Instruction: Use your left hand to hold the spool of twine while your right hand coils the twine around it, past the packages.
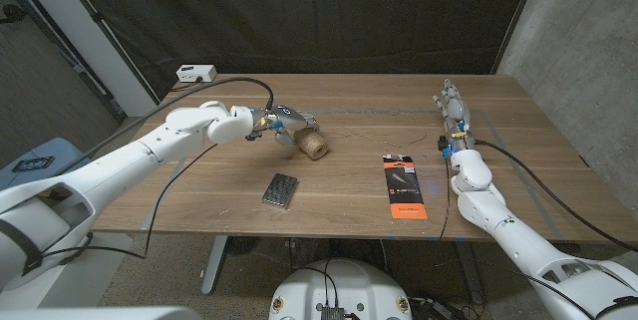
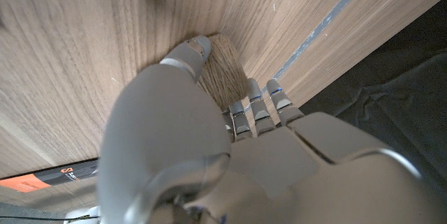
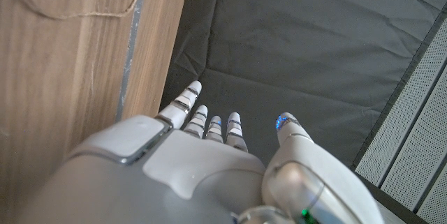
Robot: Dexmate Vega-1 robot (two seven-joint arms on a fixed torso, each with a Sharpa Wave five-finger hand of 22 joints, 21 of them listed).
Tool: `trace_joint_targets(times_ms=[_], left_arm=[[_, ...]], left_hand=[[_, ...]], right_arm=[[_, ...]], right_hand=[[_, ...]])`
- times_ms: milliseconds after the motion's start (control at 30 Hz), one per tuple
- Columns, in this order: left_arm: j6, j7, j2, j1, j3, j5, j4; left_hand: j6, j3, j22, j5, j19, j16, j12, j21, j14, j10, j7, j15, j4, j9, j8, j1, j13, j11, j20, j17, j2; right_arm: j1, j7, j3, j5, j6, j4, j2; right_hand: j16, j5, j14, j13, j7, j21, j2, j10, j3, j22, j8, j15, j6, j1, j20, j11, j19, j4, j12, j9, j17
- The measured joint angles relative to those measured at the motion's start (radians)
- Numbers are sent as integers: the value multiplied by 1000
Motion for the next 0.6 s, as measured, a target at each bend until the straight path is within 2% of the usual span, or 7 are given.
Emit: trace_joint_targets(times_ms=[67, 200, 300, 433, 600], left_arm=[[2, -3, -1, -1, 2, 2, 0], [5, -8, -3, -4, 5, 5, 0], [6, -8, -4, -5, 7, 8, 0], [8, -4, -5, -6, 8, 12, 0], [11, 6, -7, -6, 9, 17, 0]], left_hand=[[11, 0, 0, 0, 6, -6, 0, 4, 5, 10, -5, -5, 0, 0, 5, 0, -6, -7, 2, -10, 0], [50, 6, -3, 0, 13, -15, -4, 8, 36, 42, 15, -10, 6, -3, 20, -4, -25, -10, -2, -38, -4], [86, 15, -3, -1, 31, -27, -8, 18, 65, 69, 19, -18, 8, -3, 32, 2, -41, -15, -6, -57, -10], [126, 23, -7, -1, 45, -27, -10, 23, 99, 103, 17, -30, 2, -4, 48, 6, -58, -14, -5, -74, -15], [179, 27, -8, -1, 68, -12, -12, 39, 147, 159, 4, -53, -2, -1, 74, 18, -76, -27, -8, -78, -27]], right_arm=[[0, 0, 0, 1, 0, 1, 0], [0, 0, 0, 3, 0, 2, 0], [-1, 0, 1, 4, 2, 2, 0], [-3, 2, 2, 6, 3, 3, 0], [-3, 6, 3, 8, 3, 3, 0]], right_hand=[[0, 0, 0, 0, 0, 0, 0, 0, 0, 0, 0, 0, 0, 0, 0, 0, 0, 0, 0, 0, 0], [0, 0, 0, 0, 0, 0, 0, 0, 0, 0, 0, 0, 0, 0, 4, 0, 4, 0, 0, 0, 0], [0, 0, 0, 0, 0, 0, 0, 0, 0, 0, 0, 0, 0, 0, 4, 0, 4, 0, 0, 0, 0], [0, 0, 0, 0, 0, 1, 0, 0, 0, 0, 0, 0, 0, 0, 4, 0, 4, 0, 0, 0, 0], [0, 0, 0, 0, 0, 1, 0, 0, 0, 0, 0, 0, 0, 0, 4, 0, 4, 0, 0, 0, 3]])
